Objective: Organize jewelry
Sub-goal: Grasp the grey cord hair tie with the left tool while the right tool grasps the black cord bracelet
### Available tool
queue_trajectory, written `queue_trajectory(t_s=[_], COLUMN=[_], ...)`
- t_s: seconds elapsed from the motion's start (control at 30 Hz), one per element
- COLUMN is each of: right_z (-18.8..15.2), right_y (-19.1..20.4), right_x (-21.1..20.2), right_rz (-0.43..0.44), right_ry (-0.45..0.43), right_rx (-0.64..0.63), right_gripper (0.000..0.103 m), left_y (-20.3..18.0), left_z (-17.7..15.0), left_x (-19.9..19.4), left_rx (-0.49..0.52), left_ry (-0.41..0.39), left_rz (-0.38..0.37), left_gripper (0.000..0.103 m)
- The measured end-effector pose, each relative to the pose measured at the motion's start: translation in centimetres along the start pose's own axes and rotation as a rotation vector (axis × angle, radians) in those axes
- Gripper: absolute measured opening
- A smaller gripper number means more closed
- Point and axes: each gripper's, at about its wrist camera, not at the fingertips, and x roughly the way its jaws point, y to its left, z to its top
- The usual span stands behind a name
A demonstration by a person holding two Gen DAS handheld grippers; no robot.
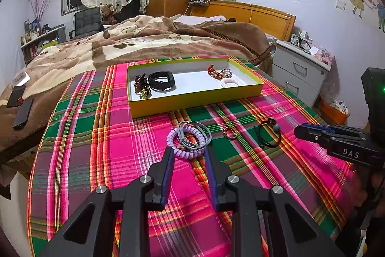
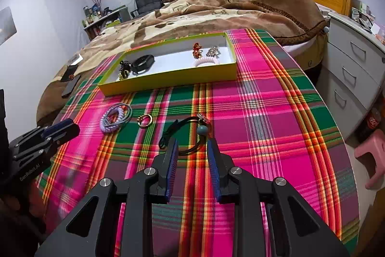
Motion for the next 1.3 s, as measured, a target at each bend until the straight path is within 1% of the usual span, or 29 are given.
queue_trajectory(t_s=[0.43, 0.63, 0.77, 1.1, 1.17, 1.2, 1.23, 1.3], right_z=[1.1, 1.7, 1.9, 2.4, 2.4, 2.4, 2.3, 2.3], right_y=[-0.5, -0.6, -0.8, -0.9, -0.8, -0.8, -0.7, -0.6], right_x=[3.6, 4.3, 4.7, 5.6, 5.6, 5.6, 5.6, 5.6], right_rz=[-0.039, -0.039, -0.036, -0.037, -0.042, -0.044, -0.047, -0.048], right_ry=[0.059, 0.066, 0.07, 0.087, 0.089, 0.089, 0.09, 0.09], right_rx=[-0.032, -0.039, -0.036, -0.05, -0.057, -0.062, -0.066, -0.069], right_gripper=[0.025, 0.025, 0.025, 0.025, 0.025, 0.025, 0.025, 0.024], left_y=[0.7, 0.9, 1.1, 1.0, 1.0, 1.0, 1.1, 1.2], left_z=[1.5, 1.9, 2.1, 2.4, 2.4, 2.4, 2.3, 2.1], left_x=[4.1, 6.2, 7.0, 7.9, 7.8, 7.8, 7.8, 7.7], left_rx=[-0.023, -0.048, -0.064, -0.081, -0.084, -0.085, -0.084, -0.091], left_ry=[0.076, 0.128, 0.142, 0.161, 0.162, 0.166, 0.173, 0.173], left_rz=[-0.038, -0.051, -0.055, -0.024, -0.018, -0.009, 0.002, -0.004], left_gripper=[0.025, 0.025, 0.025, 0.025, 0.021, 0.015, 0.014, 0.014])
